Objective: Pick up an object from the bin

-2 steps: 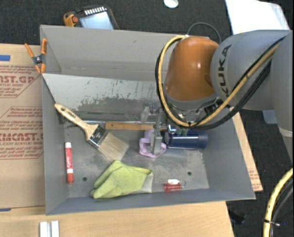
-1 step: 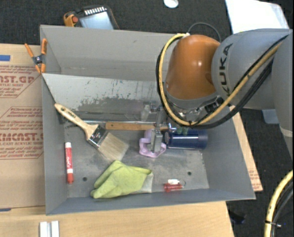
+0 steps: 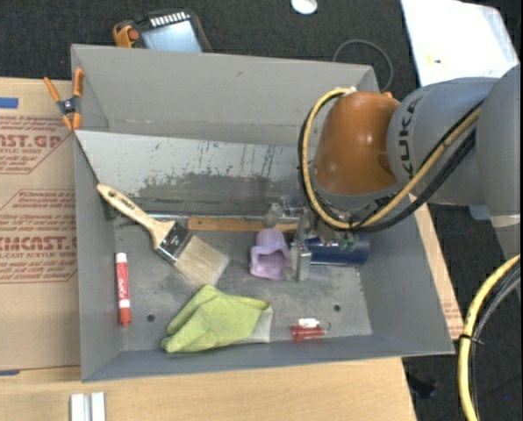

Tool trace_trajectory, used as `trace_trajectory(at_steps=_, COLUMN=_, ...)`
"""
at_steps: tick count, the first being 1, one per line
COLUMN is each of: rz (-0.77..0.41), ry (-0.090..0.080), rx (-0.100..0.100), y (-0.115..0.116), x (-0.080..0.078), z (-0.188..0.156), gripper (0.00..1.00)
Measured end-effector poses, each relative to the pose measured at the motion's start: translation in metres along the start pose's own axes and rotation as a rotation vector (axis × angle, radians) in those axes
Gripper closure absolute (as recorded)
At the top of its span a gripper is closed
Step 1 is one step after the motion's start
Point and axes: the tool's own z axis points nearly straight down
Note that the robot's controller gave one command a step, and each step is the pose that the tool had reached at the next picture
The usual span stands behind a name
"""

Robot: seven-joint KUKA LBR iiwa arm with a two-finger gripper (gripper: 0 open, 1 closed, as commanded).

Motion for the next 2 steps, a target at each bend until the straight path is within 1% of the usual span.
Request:
trace_trajectory(at_steps=1, rz=-0.06, ry=-0.004, rx=0.0, y=-0.054, x=0.033, z=0.032, gripper=0.0)
trace_trajectory(at_steps=2, rz=-0.074, ry=-0.005, rx=-0.002, y=-0.089, x=0.019, z=-0.002, gripper=0.0)
